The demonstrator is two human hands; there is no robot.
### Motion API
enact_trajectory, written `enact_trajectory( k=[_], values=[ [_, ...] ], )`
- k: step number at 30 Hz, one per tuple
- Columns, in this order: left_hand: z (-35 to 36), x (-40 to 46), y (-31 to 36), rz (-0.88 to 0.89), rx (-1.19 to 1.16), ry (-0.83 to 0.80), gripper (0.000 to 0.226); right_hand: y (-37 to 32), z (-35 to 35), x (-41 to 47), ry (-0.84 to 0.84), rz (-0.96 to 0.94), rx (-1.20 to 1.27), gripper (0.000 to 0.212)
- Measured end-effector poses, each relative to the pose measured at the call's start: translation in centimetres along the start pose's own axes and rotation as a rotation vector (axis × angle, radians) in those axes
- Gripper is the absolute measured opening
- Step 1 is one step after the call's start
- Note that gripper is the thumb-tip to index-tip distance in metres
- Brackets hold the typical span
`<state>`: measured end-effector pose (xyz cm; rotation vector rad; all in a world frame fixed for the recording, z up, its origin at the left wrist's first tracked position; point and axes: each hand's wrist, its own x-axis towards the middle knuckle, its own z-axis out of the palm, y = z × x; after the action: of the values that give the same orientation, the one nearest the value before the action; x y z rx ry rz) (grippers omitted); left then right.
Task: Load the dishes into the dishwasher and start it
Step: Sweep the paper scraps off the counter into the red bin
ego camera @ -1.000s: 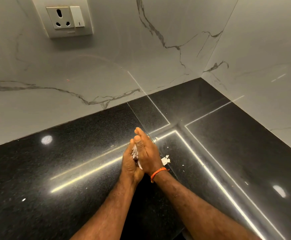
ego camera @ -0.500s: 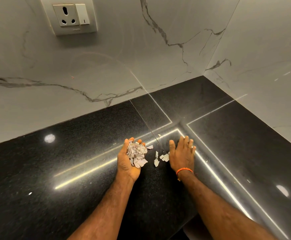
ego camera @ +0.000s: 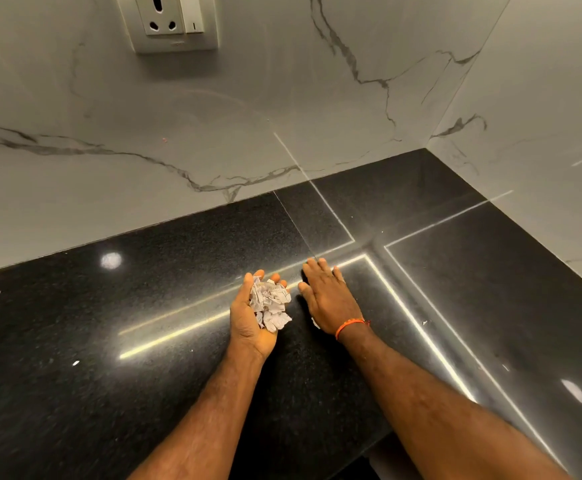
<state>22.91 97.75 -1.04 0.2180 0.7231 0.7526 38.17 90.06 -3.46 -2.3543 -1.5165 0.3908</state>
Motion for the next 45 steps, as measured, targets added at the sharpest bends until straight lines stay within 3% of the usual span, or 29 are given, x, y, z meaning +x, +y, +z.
enact_trajectory(
  k=[4,8,10,12,14,16,18,20,24,30,36,40,43,45],
  values=[
    [0.3,0.0,-0.4,-0.01,0.006,-0.004,0.03,0.1,-0.4,-2.4,0.003,-0.106,0.164,0.048],
    [0.6,-0.1,-1.0,-0.029,-0.005,-0.012,0.028,0.8,-1.3,-4.9,0.403,0.148,0.349,0.034],
    [0.7,-0.2,-1.0,-0.029,-0.018,-0.024,0.027,1.8,-1.6,-5.5,0.48,0.252,0.354,0.029],
    [0.6,-0.1,-0.9,-0.022,-0.012,-0.021,0.028,2.2,-1.1,-5.9,0.301,0.289,0.187,0.039],
    [0.4,0.0,-0.8,-0.014,0.009,-0.02,0.029,1.8,0.0,-6.1,0.106,0.284,-0.006,0.067],
    [0.3,0.0,-0.6,-0.009,0.017,-0.021,0.029,0.7,0.4,-5.7,0.039,0.225,-0.058,0.081],
    [0.1,-0.3,-0.5,-0.011,0.02,-0.021,0.03,-0.3,0.4,-5.1,-0.013,0.092,-0.076,0.079],
    [0.2,-0.6,-0.5,-0.013,0.023,-0.019,0.031,-1.1,0.3,-4.7,-0.048,-0.047,-0.099,0.063],
    [0.4,-1.0,-0.5,-0.021,0.013,-0.019,0.03,-1.6,-0.2,-4.8,0.074,-0.13,-0.145,0.04],
    [0.4,-1.1,-1.1,-0.024,0.038,-0.017,0.032,-3.2,-0.9,-6.0,-0.11,0.022,-0.183,0.066],
    [0.2,-1.1,-1.6,-0.023,0.054,-0.001,0.031,-3.4,-0.5,-7.6,0.032,0.046,-0.101,0.043],
    [0.1,-1.1,-1.8,-0.026,0.058,0.001,0.032,-2.1,-0.5,-7.4,0.15,0.011,-0.1,0.04],
    [0.1,-1.4,-2.0,-0.032,0.04,0.011,0.031,-1.7,-1.3,-6.2,0.221,0.145,0.024,0.037],
    [0.1,-1.5,-2.1,-0.036,0.038,0.018,0.03,-2.3,-2.2,-5.1,0.335,0.326,0.258,0.034]
  ],
)
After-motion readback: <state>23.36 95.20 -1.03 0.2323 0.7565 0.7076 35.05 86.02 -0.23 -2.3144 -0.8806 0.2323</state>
